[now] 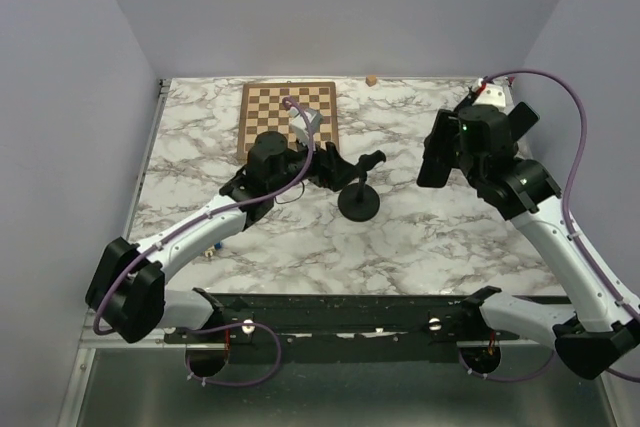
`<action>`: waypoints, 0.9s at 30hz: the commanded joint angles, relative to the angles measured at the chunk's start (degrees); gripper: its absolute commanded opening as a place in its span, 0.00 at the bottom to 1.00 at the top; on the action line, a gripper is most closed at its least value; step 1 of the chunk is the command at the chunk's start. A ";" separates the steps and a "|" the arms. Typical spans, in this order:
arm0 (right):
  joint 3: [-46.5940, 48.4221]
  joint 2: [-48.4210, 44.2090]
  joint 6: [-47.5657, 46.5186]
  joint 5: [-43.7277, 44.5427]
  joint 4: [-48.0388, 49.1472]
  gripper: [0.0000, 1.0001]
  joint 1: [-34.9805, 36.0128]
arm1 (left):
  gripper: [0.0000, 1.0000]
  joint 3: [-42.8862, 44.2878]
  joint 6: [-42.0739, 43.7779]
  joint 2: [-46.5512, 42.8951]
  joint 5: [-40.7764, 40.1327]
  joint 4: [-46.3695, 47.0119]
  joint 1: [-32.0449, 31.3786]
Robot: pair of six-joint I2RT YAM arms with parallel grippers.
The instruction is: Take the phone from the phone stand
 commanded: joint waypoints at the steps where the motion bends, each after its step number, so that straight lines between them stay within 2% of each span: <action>1: -1.08 -3.88 1.06 -4.85 3.68 0.01 -0.02 | 0.84 -1.28 -0.46 3.60 -3.18 11.23 -1.84; 6: -1.13 -5.41 0.51 -5.82 3.86 0.01 -0.04 | 0.70 0.17 -1.98 8.59 -2.51 12.79 -2.81; 9: -1.39 -5.94 0.00 -5.89 3.90 0.01 -0.02 | 0.56 0.00 -2.22 9.65 -1.80 13.80 -3.32; 14: -2.25 -6.51 -0.28 -6.81 4.82 0.01 0.01 | 0.40 0.74 0.04 9.56 -2.05 11.62 -3.58; 19: -3.02 -6.35 -0.46 -7.73 5.52 0.01 0.00 | 0.16 0.41 3.82 7.09 -3.25 7.57 -3.54; 20: -3.22 -6.26 -0.46 -7.96 5.57 0.01 -0.06 | 0.14 0.27 4.94 5.99 -3.69 6.51 -3.58; 24: -4.09 -5.51 -0.56 -8.40 6.07 0.01 -0.07 | 0.00 -0.21 8.10 1.11 -10.11 -0.50 -3.55; 27: -4.63 -4.75 -0.47 -9.10 6.89 0.01 -0.05 | 0.00 -1.36 7.72 -3.02 -19.13 -5.09 -3.53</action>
